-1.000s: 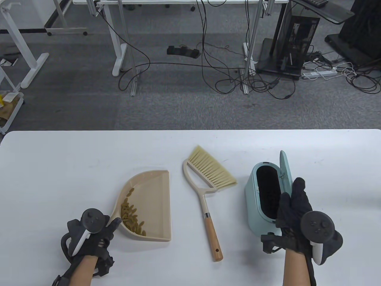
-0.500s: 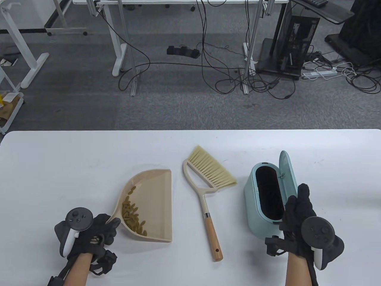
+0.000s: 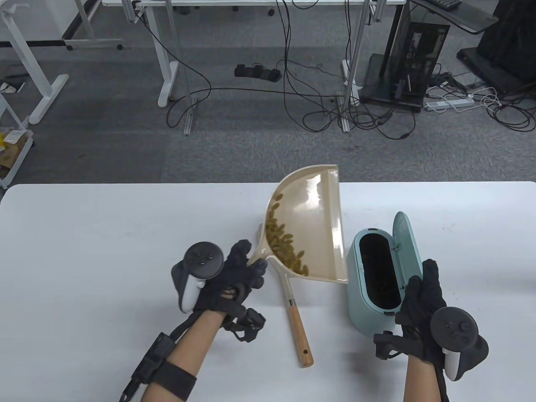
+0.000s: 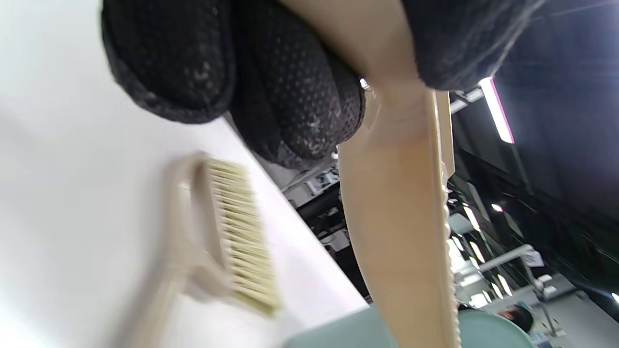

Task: Sweep raisins on the table into the desktop trash can

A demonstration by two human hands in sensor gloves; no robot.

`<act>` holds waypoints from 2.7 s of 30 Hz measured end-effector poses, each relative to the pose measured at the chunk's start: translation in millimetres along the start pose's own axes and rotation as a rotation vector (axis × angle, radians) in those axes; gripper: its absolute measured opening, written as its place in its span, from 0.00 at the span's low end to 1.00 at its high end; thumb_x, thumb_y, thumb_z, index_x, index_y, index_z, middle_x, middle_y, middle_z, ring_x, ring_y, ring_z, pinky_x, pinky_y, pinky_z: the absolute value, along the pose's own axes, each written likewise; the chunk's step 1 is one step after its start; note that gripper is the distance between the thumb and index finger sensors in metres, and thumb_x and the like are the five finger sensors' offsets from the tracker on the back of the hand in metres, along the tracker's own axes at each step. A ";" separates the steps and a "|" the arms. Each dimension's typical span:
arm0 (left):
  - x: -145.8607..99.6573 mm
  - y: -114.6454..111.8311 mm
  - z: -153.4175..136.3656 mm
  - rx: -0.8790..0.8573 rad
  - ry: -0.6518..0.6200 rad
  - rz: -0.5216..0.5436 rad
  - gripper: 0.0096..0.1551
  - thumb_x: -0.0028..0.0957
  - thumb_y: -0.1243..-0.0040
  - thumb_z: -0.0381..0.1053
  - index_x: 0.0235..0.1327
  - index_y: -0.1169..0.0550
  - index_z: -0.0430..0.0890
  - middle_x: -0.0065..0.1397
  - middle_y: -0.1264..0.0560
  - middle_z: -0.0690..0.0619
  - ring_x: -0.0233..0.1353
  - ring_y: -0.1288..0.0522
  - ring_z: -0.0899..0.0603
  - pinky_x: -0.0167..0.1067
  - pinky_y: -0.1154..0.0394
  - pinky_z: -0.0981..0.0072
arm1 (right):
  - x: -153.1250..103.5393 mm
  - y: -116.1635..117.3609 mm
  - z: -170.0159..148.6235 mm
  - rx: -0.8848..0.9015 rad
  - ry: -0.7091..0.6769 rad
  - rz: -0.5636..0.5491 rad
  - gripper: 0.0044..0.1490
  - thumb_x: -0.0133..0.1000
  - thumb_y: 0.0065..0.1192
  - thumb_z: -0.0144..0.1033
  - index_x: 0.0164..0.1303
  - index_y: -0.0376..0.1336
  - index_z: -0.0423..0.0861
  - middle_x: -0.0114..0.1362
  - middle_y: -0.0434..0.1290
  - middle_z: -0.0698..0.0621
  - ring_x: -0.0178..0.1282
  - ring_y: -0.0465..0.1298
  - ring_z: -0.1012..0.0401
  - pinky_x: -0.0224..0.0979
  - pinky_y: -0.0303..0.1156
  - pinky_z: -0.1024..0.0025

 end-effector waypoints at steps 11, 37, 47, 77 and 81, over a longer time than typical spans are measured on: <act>-11.5 -40.5 119.6 0.520 -0.355 0.229 0.41 0.58 0.41 0.57 0.74 0.41 0.38 0.61 0.22 0.48 0.46 0.14 0.48 0.45 0.19 0.56 | -0.7 0.4 -1.2 0.011 -0.002 0.007 0.39 0.65 0.42 0.51 0.84 0.46 0.46 0.73 0.66 0.37 0.63 0.73 0.41 0.66 0.65 0.40; -55.9 80.4 -80.6 0.223 -0.068 0.149 0.40 0.56 0.38 0.59 0.74 0.36 0.41 0.57 0.18 0.47 0.42 0.12 0.49 0.40 0.17 0.58 | -1.3 1.5 -1.6 -0.015 -0.017 0.002 0.38 0.65 0.40 0.50 0.85 0.43 0.49 0.73 0.66 0.38 0.63 0.73 0.42 0.66 0.66 0.40; -72.6 110.4 -220.5 0.125 0.279 0.095 0.38 0.55 0.37 0.58 0.73 0.33 0.42 0.55 0.17 0.45 0.39 0.12 0.48 0.37 0.17 0.57 | -1.6 1.8 -1.8 -0.027 -0.018 0.002 0.38 0.65 0.40 0.50 0.85 0.43 0.50 0.73 0.66 0.38 0.63 0.73 0.42 0.66 0.66 0.40; -123.8 57.4 -143.9 0.930 -0.422 -0.075 0.66 0.42 0.43 0.80 0.84 0.58 0.55 0.89 0.63 0.42 0.87 0.61 0.27 0.74 0.53 0.25 | 15.9 -43.0 23.2 0.185 0.049 0.054 0.68 0.57 0.55 0.76 0.85 0.19 0.63 0.89 0.19 0.46 0.86 0.17 0.44 0.74 0.18 0.30; -129.8 33.2 -145.4 1.012 -0.467 -0.159 0.66 0.42 0.43 0.80 0.82 0.61 0.56 0.88 0.67 0.44 0.86 0.66 0.29 0.74 0.56 0.24 | 30.7 -35.1 25.1 0.057 0.129 0.113 0.69 0.55 0.60 0.74 0.85 0.22 0.63 0.89 0.18 0.46 0.84 0.14 0.46 0.70 0.11 0.33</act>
Point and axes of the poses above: the tracker on the back of each hand, its own z axis roughly to the thumb side, its own x axis roughly from the wrist to the fingertips, y = z × x, the point moved 5 cm from there along x, roughly from the wrist to the fingertips
